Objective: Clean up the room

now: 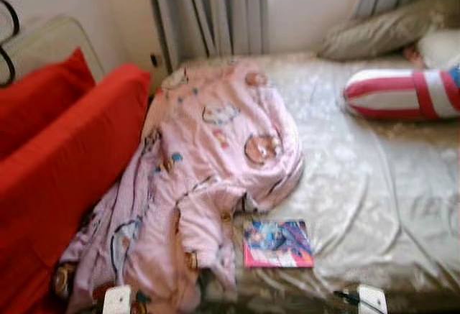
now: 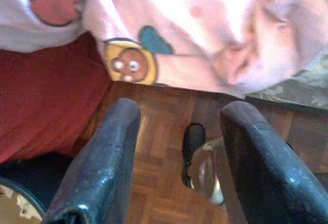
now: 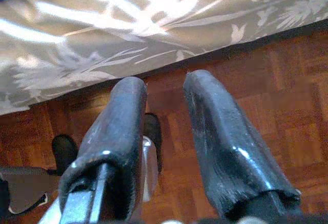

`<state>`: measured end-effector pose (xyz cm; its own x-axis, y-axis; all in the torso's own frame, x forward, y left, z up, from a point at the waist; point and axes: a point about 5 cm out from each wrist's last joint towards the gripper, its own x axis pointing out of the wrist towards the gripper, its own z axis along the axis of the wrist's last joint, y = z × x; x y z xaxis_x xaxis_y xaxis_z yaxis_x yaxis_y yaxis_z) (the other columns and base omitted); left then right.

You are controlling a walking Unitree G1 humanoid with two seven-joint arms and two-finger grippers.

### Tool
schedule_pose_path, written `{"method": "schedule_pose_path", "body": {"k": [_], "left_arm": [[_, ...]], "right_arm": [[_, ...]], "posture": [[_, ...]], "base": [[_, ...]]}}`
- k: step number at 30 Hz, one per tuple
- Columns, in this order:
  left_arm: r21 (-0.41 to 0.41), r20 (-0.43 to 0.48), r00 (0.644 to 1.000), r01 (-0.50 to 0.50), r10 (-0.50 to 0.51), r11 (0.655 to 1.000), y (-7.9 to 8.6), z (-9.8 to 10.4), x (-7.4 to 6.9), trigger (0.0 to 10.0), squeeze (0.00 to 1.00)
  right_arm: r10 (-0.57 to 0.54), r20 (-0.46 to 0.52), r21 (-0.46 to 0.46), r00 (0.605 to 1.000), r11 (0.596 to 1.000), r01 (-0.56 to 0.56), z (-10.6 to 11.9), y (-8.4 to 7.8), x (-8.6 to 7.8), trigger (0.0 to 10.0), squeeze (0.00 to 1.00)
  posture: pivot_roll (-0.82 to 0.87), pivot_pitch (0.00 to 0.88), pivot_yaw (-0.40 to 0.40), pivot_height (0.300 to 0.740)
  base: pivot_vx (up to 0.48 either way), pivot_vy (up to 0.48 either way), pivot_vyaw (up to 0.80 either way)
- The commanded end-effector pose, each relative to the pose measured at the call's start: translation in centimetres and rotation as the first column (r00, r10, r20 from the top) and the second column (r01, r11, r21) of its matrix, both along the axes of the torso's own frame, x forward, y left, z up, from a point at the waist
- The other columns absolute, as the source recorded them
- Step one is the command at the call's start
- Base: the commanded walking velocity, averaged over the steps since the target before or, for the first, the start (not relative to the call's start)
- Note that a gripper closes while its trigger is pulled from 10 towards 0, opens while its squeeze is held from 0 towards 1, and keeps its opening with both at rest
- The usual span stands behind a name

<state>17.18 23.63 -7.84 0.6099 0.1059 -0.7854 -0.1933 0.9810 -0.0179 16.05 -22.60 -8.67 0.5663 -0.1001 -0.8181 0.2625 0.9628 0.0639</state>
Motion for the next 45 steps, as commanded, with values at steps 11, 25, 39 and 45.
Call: {"method": "schedule_pose_path", "body": {"k": [11, 25, 39, 45], "left_arm": [[-0.009, -0.002, 1.0, 0.003, -0.003, 1.0, 0.2, -0.1, -0.3, 10.0, 0.0], [-0.099, 0.172, 0.982, -0.067, 0.084, 0.993, -0.5, 1.1, 1.8, 10.0, 0.0], [-0.043, 0.671, 0.739, 0.114, -0.056, 0.993, -2.0, 10.0, 11.6, 10.0, 0.0], [-0.015, 0.717, 0.691, 0.15, -0.094, 0.989, -2.2, 10.8, 11.4, 10.0, 0.0]], "right_arm": [[-0.014, 0.048, 0.016, 0.999, 1.0, 0.013, 0.3, 0.1, 0.4, 10.0, 0.0], [0.09, 0.35, -0.015, 0.933, 0.996, -0.09, 4.0, 3.3, 7.4, 10.0, 0.0], [0.085, 0.633, -0.044, 0.769, 0.996, -0.074, 7.8, 4.0, 10.2, 10.0, 0.0], [0.14, 0.707, -0.098, 0.693, 0.99, -0.099, 9.5, 3.3, 11.1, 10.0, 0.0]], "posture": [[-0.04, 0.0, 0.034, 0.74], [-0.03, 0.0, 0.023, 0.74], [-0.04, 0.002, 0.044, 0.74], [-0.04, 0.04, 0.035, 0.74]], "base": [[0.0, 0.0, 0.0], [0.0, -0.143, 0.0], [0.0, 0.0, 0.0], [0.0, 0.0, 0.0]]}}
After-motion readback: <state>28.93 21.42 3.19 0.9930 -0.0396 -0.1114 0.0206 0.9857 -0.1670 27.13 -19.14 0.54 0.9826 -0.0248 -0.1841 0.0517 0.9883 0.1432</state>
